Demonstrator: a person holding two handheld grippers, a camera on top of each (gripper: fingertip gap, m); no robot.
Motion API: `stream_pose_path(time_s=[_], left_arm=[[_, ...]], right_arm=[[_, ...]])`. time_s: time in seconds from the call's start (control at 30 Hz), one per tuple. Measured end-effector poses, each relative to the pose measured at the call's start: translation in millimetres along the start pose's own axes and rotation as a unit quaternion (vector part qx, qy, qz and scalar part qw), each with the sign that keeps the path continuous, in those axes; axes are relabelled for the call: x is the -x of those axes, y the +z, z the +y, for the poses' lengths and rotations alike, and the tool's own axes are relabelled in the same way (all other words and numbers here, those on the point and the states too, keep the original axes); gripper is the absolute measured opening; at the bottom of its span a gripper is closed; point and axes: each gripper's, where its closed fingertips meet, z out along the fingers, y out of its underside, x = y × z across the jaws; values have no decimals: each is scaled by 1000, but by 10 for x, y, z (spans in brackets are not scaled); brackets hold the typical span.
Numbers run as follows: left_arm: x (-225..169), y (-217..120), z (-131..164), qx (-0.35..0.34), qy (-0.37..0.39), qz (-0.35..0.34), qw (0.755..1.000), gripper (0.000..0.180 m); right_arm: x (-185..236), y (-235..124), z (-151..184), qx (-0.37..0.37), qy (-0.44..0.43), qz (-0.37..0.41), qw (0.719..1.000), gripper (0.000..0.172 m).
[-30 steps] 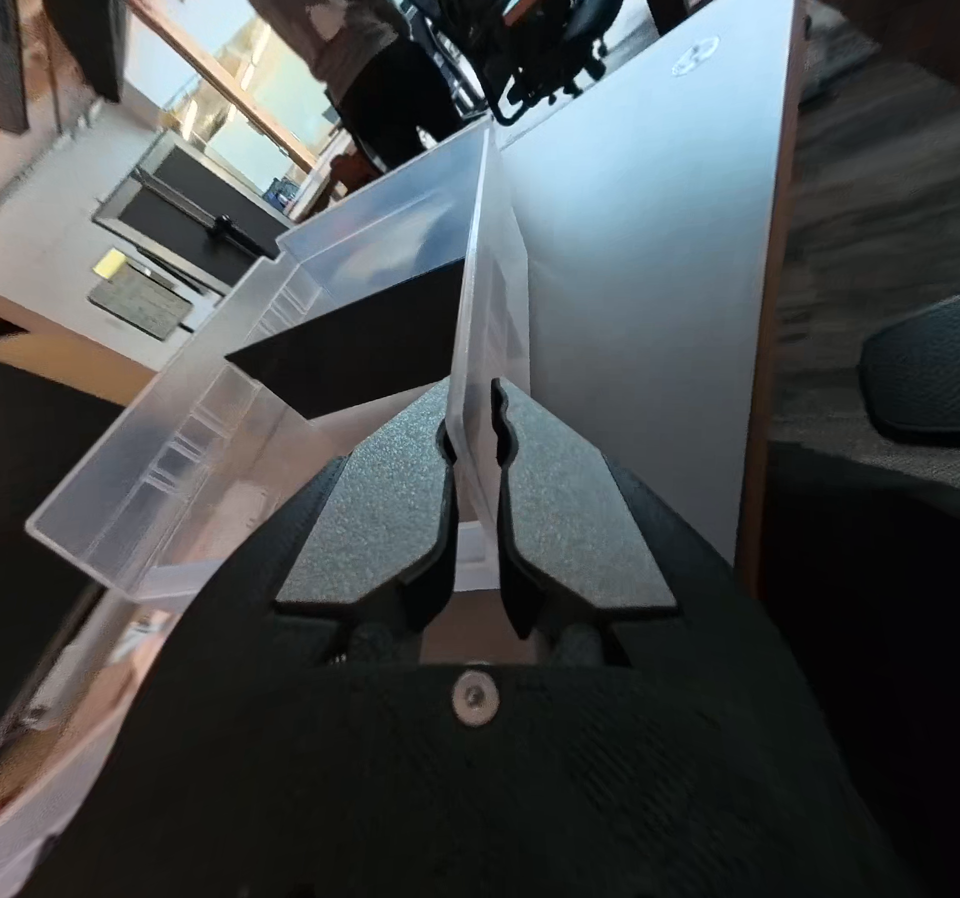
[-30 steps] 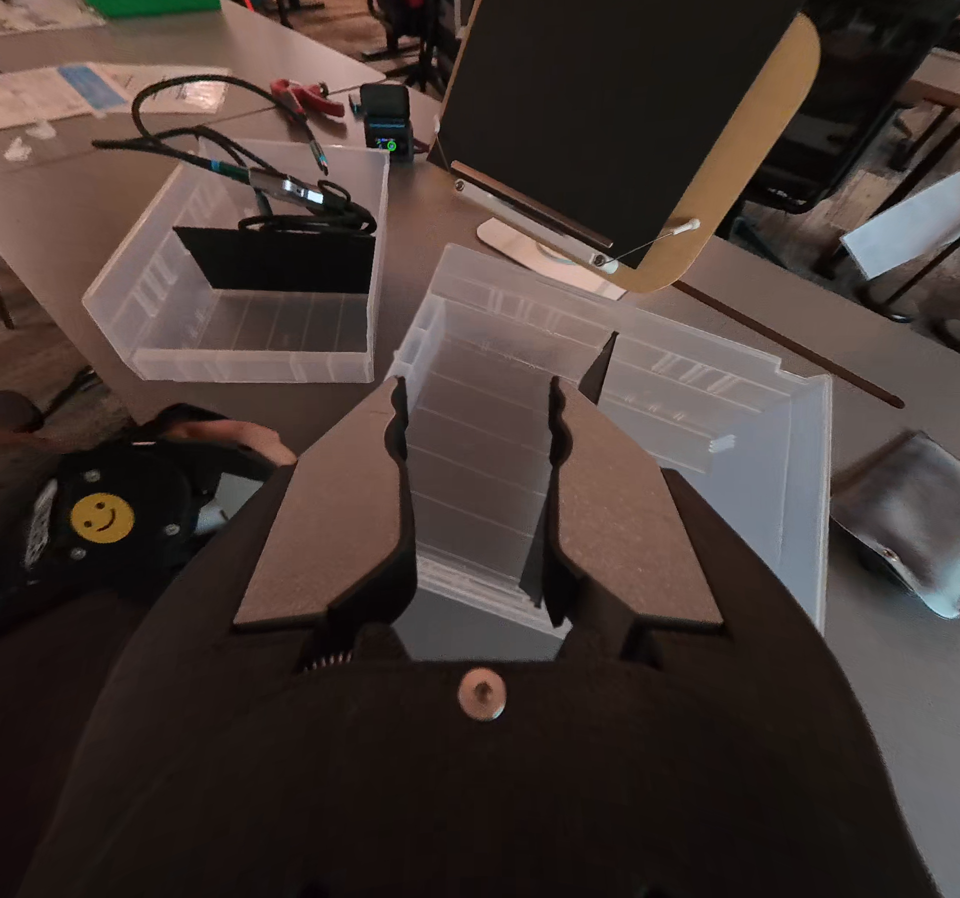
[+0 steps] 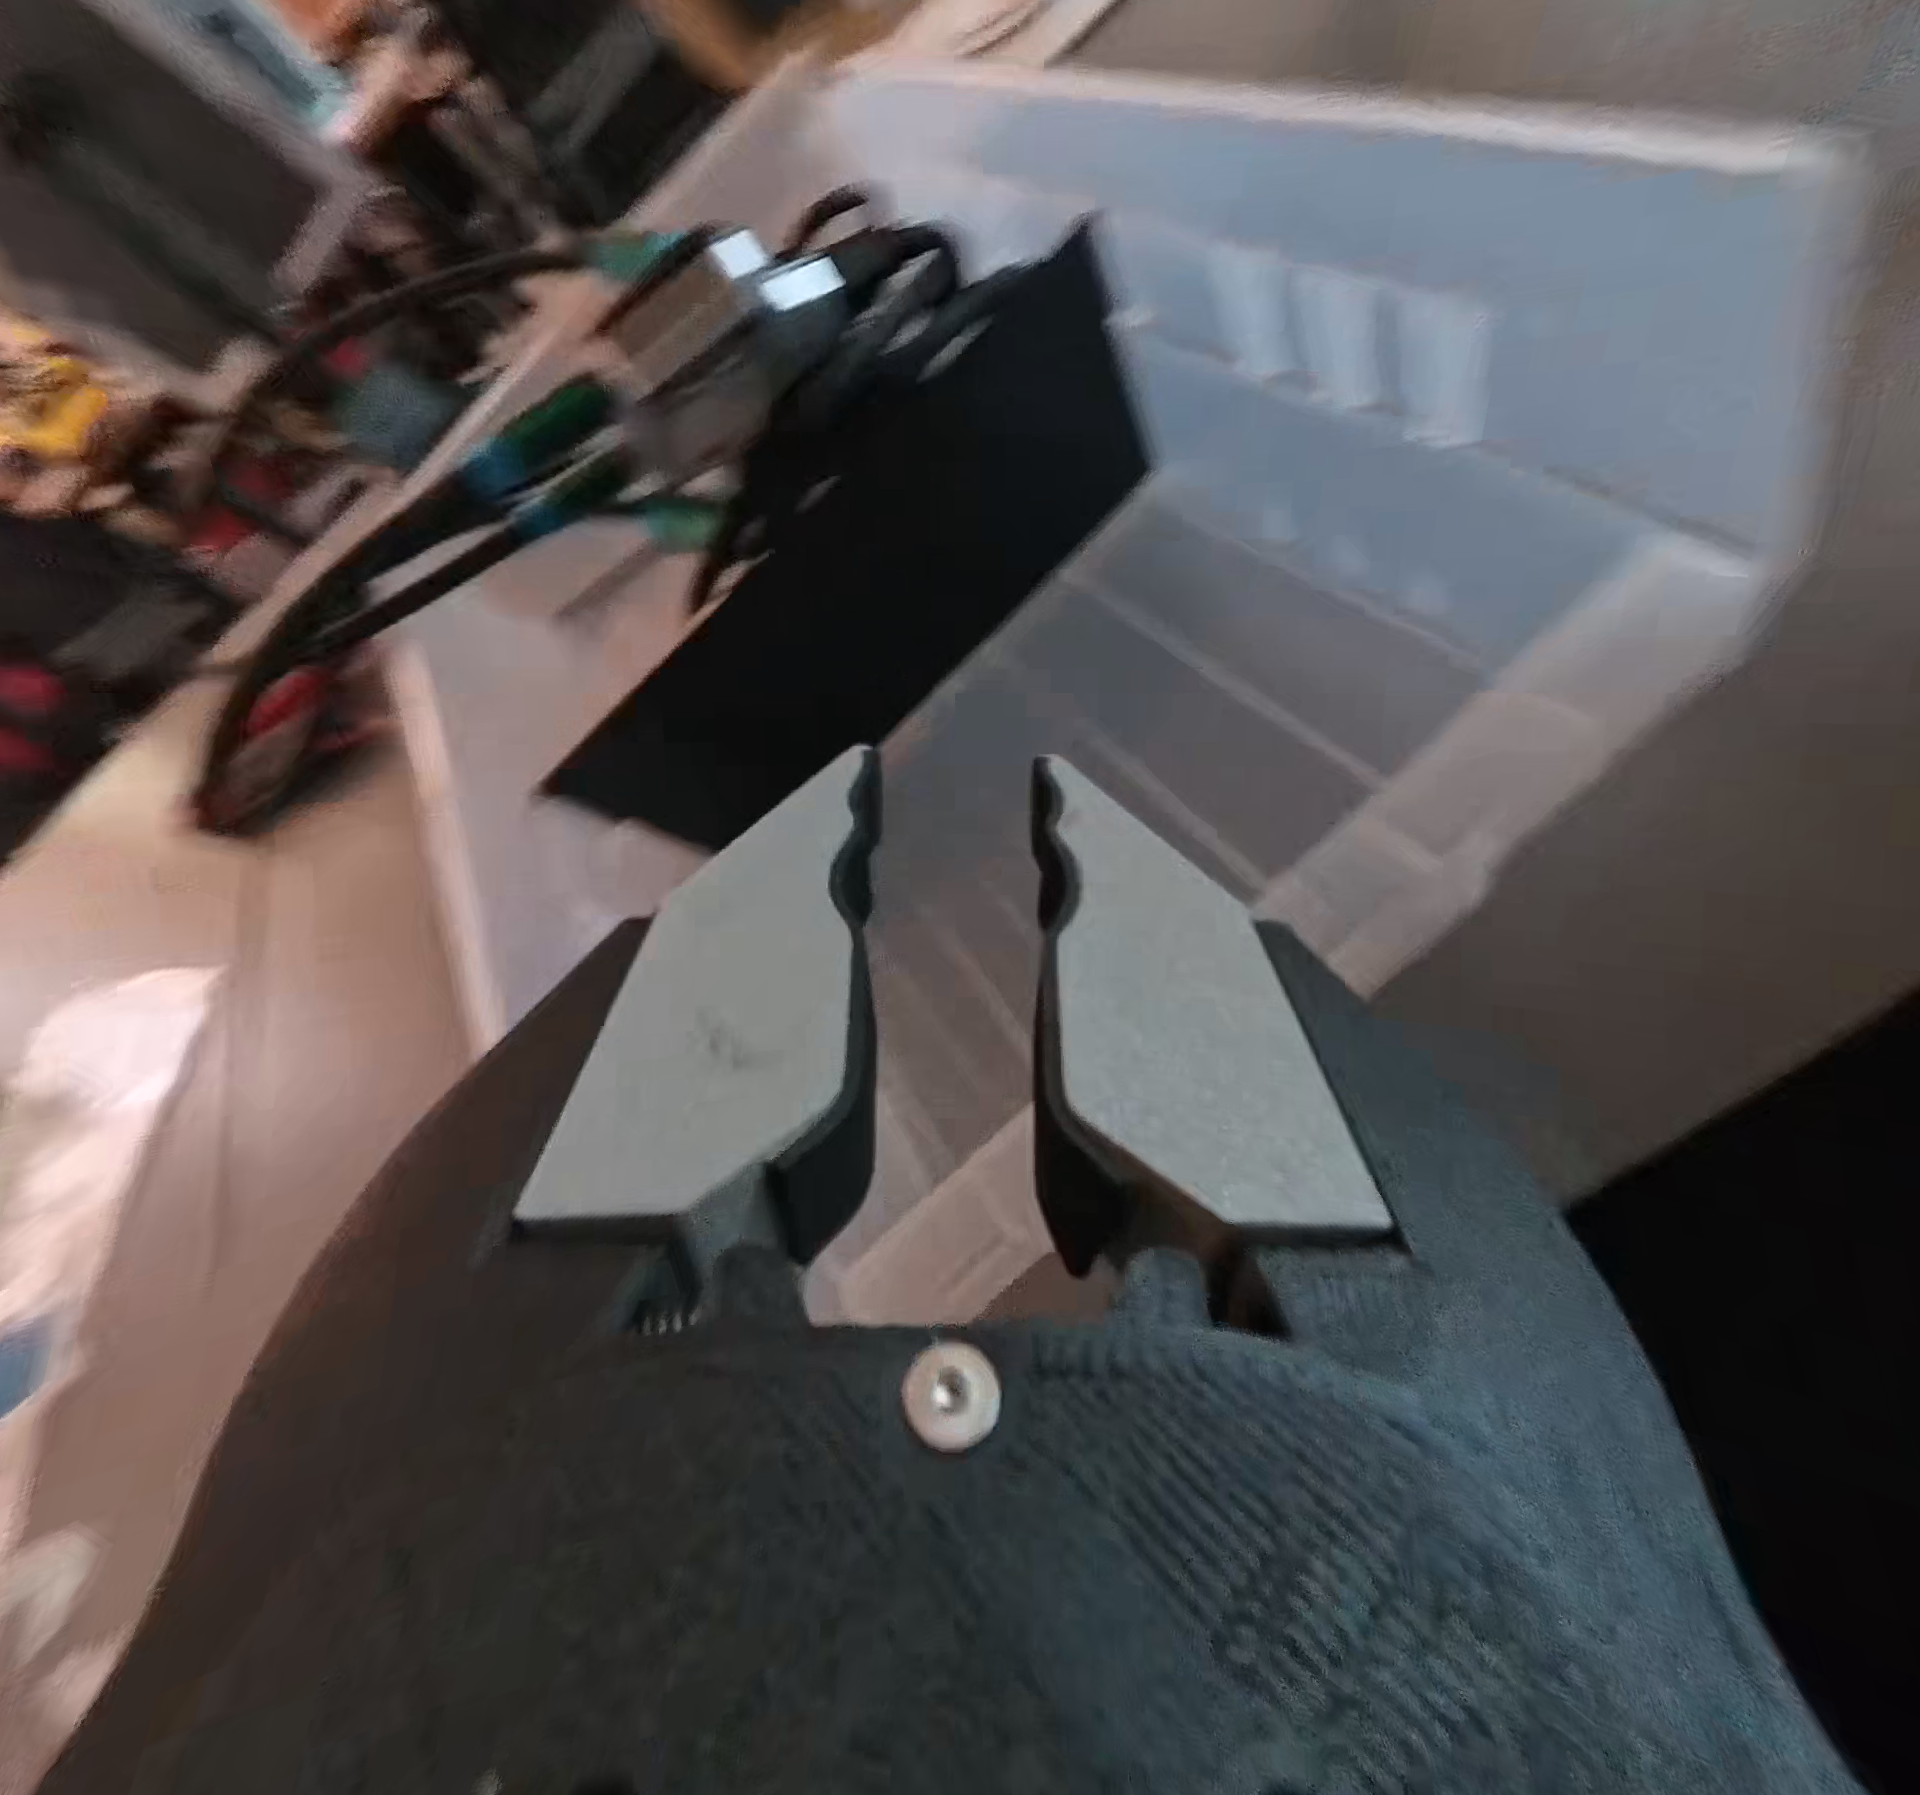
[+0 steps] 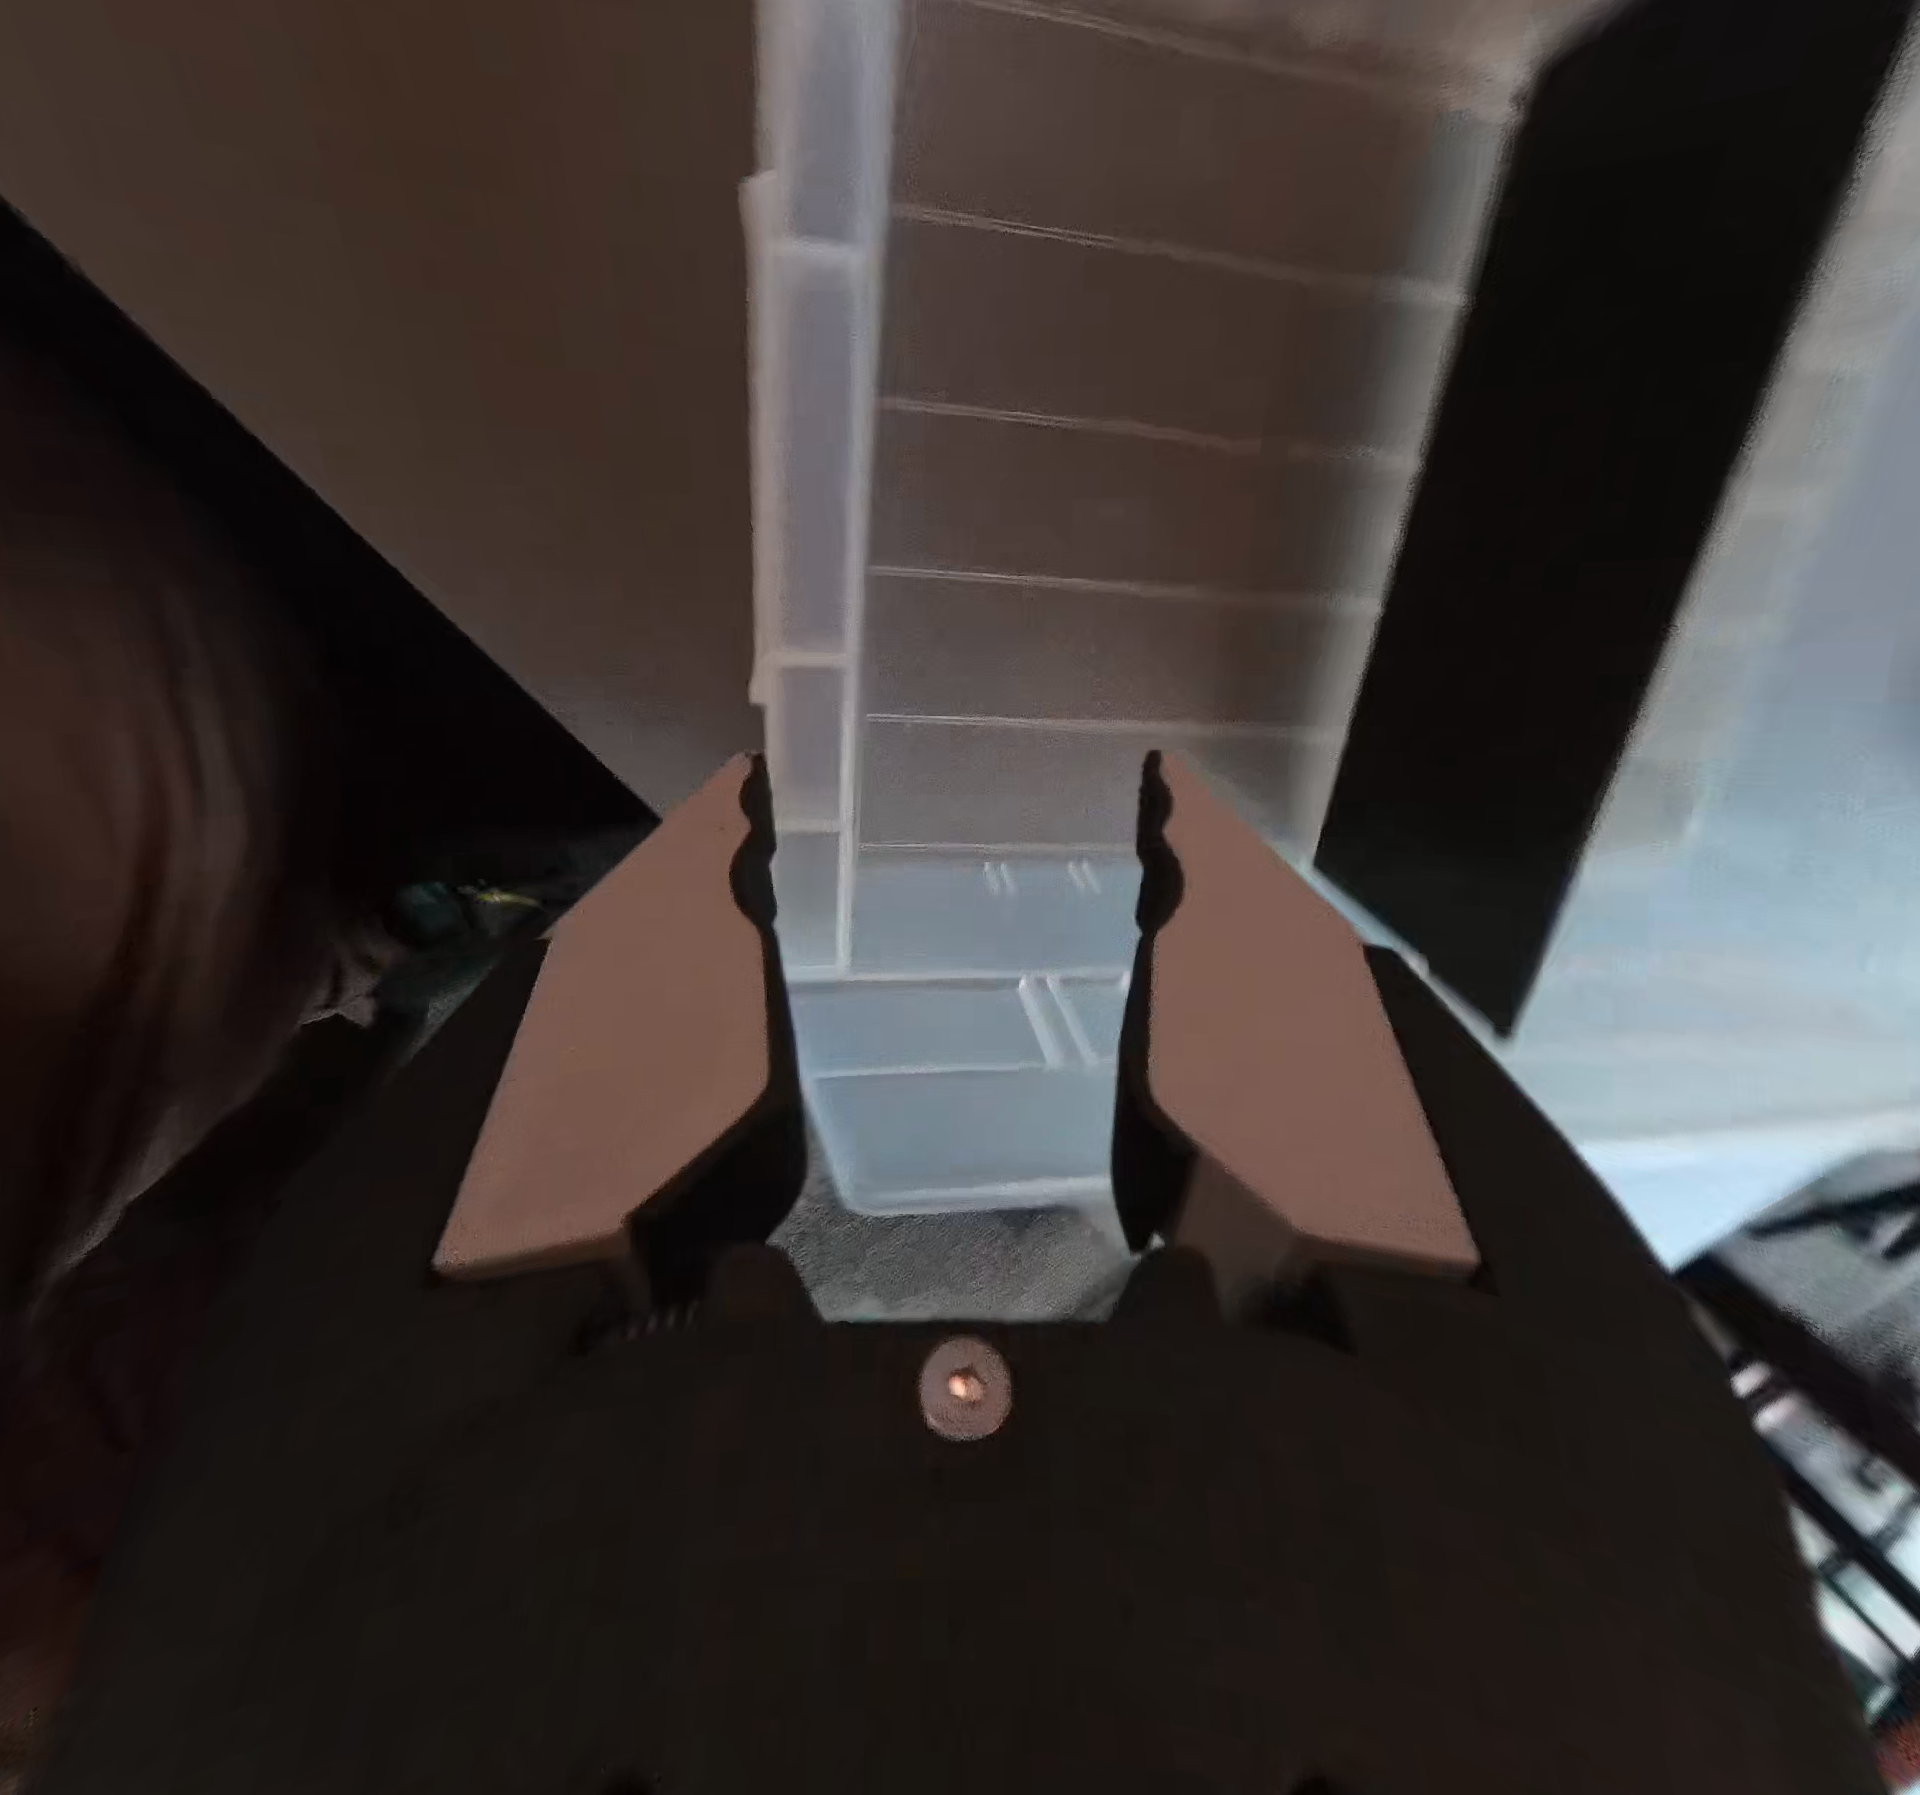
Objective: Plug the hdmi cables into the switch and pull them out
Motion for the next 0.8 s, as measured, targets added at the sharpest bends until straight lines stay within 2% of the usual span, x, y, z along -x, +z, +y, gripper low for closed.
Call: stream_pose_path(time_s=[0.03,0.07,0.17,0.23,0.3,0.33,0.37,0.4,0.47,0.53,0.57,0.6,0.63,0.7,0.8], left_arm=[[170,-44,110,10,6,-27,1000,28],[279,-91,190,18,5,-43,999,35],[252,-200,106,-15,-25,-27,999,39],[9,-219,-120,-57,-53,23,997,46],[-302,-197,-372,-91,-79,79,990,62],[-399,-161,-476,-103,-90,88,987,56],[-444,-102,-551,-110,-95,81,986,34],[-445,-27,-593,-111,-100,63,987,22],[-438,105,-624,-104,-125,32,986,21],[-570,163,-607,-85,-128,57,987,14],[-602,151,-597,-79,-119,68,987,12],[-562,109,-602,-81,-118,62,988,24],[-500,41,-624,-89,-121,55,987,44],[-402,-147,-704,-117,-132,59,982,54],[-400,-379,-871,-168,-159,89,969,68]], right_arm=[[-141,-78,161,-2,36,19,999,62],[-330,-174,289,-14,77,53,995,45],[-568,-436,452,-78,169,70,980,49],[-561,-564,257,-143,184,52,971,59],[-417,-663,-130,-214,161,14,963,68],[-308,-692,-354,-245,147,-9,958,68],[-164,-692,-568,-269,127,-37,954,71],[-23,-647,-734,-275,104,-59,954,75],[2,-459,-965,-258,113,-40,959,84],[-72,-262,-1119,-242,141,-13,960,83],[-118,-197,-1153,-235,145,3,961,93],[-158,-182,-1189,-241,154,9,958,89],[-155,-197,-1220,-251,161,-3,954,89],[-147,-315,-1235,-280,168,-29,945,91],[-184,-617,-1284,-351,183,-47,917,84]])
